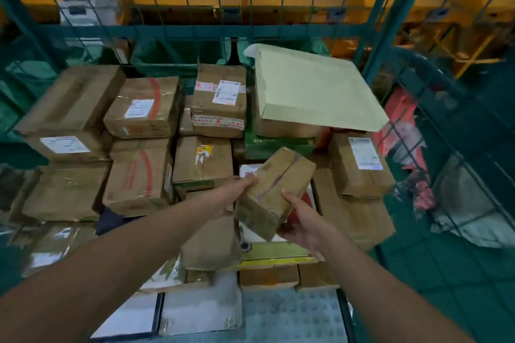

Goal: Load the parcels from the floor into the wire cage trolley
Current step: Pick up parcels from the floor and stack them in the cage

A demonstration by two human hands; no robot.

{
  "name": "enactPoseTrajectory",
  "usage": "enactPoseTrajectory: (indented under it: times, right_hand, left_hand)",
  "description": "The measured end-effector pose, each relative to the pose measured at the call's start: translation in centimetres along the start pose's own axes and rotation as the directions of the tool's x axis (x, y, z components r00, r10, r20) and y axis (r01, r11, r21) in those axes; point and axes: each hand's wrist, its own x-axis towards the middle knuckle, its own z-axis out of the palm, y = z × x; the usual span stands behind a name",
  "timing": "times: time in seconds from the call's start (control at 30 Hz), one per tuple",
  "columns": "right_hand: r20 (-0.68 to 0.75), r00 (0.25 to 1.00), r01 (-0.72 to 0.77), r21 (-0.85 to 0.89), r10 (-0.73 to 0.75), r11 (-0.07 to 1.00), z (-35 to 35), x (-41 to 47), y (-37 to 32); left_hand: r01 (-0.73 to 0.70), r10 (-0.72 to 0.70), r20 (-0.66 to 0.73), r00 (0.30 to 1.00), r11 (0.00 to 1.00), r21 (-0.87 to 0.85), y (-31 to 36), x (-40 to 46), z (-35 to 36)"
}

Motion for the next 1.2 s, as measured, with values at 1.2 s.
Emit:
enactPoseTrajectory:
  times: [1.2]
  right_hand:
    - [0.106, 0.988, 0.151, -0.512, -0.113, 0.846, 0.5, -9.7, 3.0]
  left_hand:
    - [-0.082, 0.032, -0.266, 0.964, 0.981, -0.179, -8.4, -12.6, 6.5]
